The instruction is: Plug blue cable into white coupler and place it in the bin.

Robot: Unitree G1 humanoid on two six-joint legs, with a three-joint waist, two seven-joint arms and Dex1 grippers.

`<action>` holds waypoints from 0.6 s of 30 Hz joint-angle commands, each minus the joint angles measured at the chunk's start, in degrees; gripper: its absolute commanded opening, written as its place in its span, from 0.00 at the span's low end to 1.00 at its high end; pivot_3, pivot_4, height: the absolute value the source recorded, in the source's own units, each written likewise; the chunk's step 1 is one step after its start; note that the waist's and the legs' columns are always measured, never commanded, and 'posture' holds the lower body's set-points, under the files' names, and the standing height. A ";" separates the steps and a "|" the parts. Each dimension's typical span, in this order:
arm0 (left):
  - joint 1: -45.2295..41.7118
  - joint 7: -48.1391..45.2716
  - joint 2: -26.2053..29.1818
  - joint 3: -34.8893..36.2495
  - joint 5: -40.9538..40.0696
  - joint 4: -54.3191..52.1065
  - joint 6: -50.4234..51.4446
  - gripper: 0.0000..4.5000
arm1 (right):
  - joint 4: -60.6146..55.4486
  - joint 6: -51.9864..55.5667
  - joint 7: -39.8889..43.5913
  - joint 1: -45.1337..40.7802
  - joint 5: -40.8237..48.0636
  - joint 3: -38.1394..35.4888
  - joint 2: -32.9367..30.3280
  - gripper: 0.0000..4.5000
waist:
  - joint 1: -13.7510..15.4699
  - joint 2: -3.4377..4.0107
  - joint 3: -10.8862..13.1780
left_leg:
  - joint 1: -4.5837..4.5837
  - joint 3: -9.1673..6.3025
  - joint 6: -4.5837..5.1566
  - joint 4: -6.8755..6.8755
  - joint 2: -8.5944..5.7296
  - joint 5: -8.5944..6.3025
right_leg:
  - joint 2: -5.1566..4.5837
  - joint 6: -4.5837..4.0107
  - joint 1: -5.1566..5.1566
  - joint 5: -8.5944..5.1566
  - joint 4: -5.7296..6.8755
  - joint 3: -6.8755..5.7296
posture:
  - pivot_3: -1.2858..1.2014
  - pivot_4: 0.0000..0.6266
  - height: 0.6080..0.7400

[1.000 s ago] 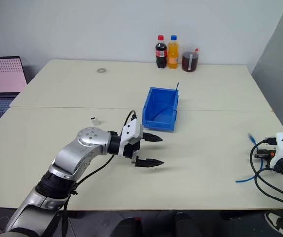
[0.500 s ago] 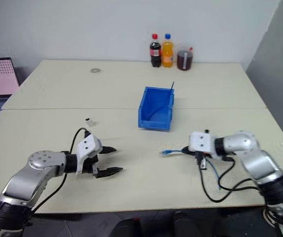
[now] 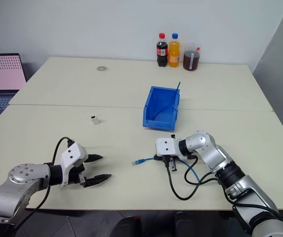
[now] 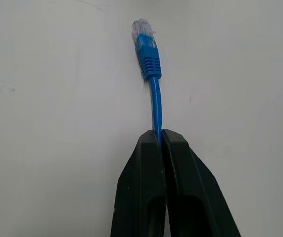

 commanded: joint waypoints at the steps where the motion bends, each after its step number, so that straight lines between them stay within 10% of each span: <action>1: -0.59 0.44 -0.33 0.20 -0.85 -2.12 0.11 1.00 | -1.81 2.39 1.89 -1.15 2.10 -2.17 0.30 0.21 | -0.01 0.00 0.00 | 0.00 0.00 0.00 0.00 0.00 0.00 | 0.00 0.00 0.00 0.00 0.00 -0.01 | 0.52 0.24 1.00; 15: -8.38 -0.44 -4.34 -7.21 -0.01 0.67 1.16 1.00 | -32.20 28.03 3.40 10.87 15.48 -12.80 -11.33 0.99 | 0.22 -0.03 -0.02 | -0.06 -0.13 0.00 0.00 -0.06 0.00 | 0.01 0.01 0.06 0.00 -0.03 -0.03 | 0.52 0.24 1.00; 18: -10.14 -0.55 -5.04 -9.23 1.15 2.11 0.61 1.00 | -39.59 33.04 1.00 15.36 17.93 -15.13 -13.58 1.00 | -0.06 -0.04 -0.03 | -0.05 -0.16 0.00 0.00 -0.07 0.00 | 0.04 0.02 0.06 -0.01 -0.02 -0.03 | 0.52 0.24 1.00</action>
